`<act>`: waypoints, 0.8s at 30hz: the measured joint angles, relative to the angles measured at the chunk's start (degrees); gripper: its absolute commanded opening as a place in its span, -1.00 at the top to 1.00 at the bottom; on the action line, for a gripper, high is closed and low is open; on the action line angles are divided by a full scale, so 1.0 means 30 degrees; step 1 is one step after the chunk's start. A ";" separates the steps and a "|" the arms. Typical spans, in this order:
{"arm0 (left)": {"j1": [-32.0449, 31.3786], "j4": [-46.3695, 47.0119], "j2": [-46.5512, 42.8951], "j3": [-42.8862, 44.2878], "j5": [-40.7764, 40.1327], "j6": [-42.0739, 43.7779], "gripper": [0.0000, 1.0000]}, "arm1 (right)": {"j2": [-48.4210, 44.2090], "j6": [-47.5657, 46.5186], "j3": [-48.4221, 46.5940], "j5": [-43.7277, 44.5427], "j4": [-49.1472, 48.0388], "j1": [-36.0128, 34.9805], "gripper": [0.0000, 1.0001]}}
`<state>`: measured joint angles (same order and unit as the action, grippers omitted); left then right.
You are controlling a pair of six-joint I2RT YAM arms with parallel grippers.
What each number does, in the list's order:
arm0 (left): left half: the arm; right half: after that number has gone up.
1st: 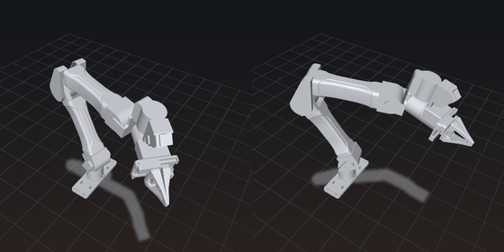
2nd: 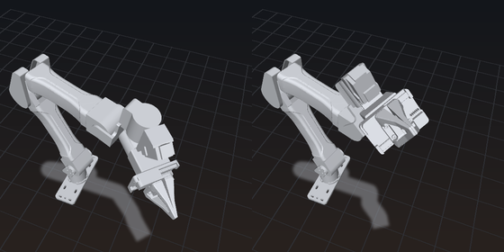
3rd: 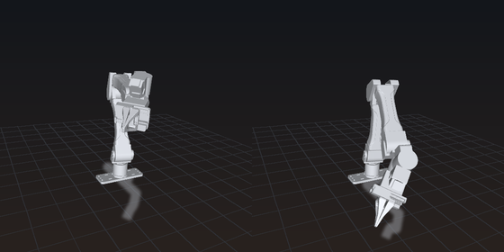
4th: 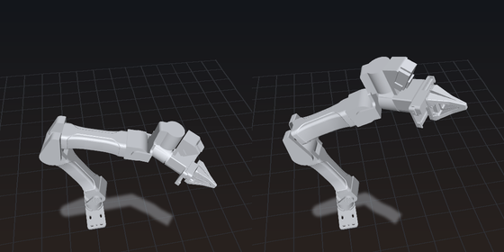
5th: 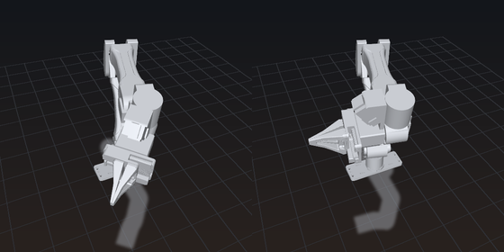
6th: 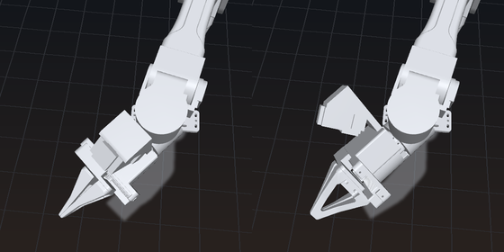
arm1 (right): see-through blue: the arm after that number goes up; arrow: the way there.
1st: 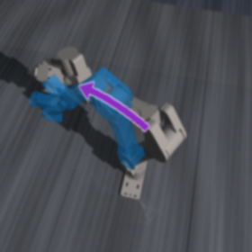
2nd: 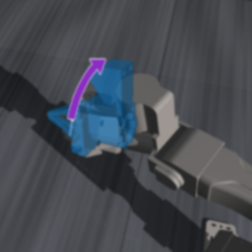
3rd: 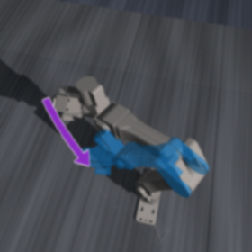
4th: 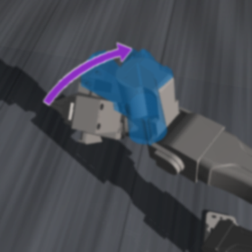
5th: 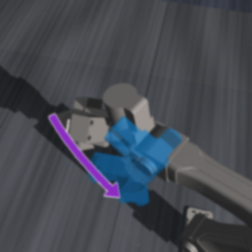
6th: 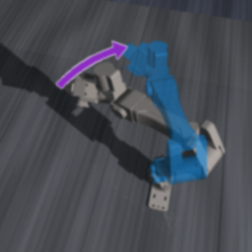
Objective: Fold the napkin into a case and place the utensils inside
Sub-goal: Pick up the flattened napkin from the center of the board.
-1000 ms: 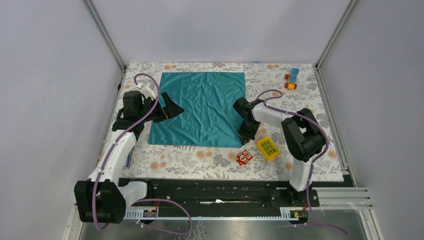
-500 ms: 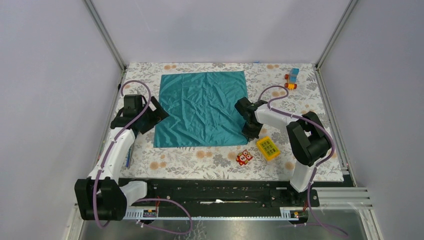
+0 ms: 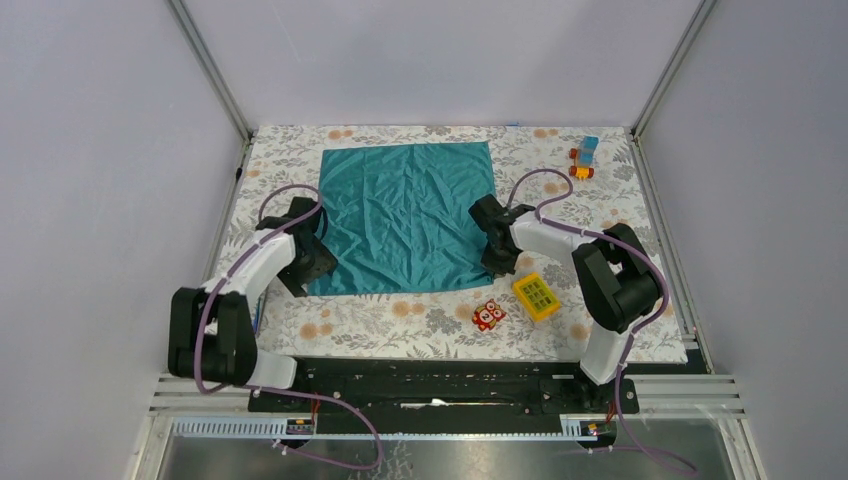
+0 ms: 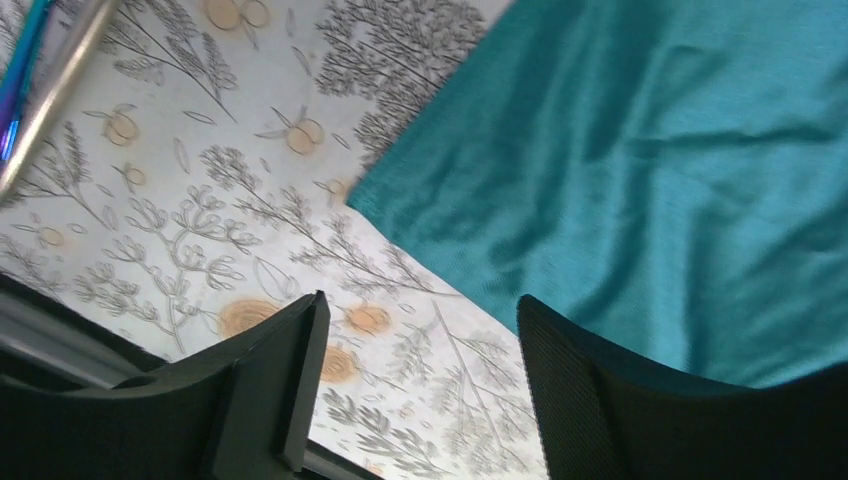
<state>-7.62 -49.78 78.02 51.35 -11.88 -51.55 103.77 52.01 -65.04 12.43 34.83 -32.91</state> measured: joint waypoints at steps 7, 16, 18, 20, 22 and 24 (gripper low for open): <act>0.0554 0.0109 0.2200 0.0000 -0.1370 -0.0415 -0.16 | -0.0495 -0.0415 0.0794 -0.0044 -0.0801 0.0000 1.00; 0.1603 0.0998 0.2623 -0.0036 -0.1494 -0.0080 -0.14 | -0.0750 -0.0415 0.1100 -0.0036 -0.0882 0.0000 1.00; 0.1617 0.1173 0.2951 -0.0095 -0.1457 0.0036 -0.13 | -0.0750 -0.0415 0.1100 -0.0036 -0.0874 0.0000 1.00; 0.1617 0.1341 0.3155 -0.0299 -0.1348 0.0109 -0.13 | -0.0750 -0.0408 0.1100 -0.0036 -0.0874 0.0000 1.00; 0.1625 0.1413 0.3206 -0.0459 -0.1260 0.0117 -0.12 | -0.0750 -0.0408 0.1100 -0.0044 -0.0874 0.0000 1.00; 0.1639 0.1515 0.3242 -0.0546 -0.1246 0.0109 -0.12 | -0.0750 -0.0401 0.1100 -0.0036 -0.0874 0.0000 1.00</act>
<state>-2.70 -45.23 87.74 49.71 -15.62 -51.22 101.51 50.81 -61.73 12.32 32.21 -32.91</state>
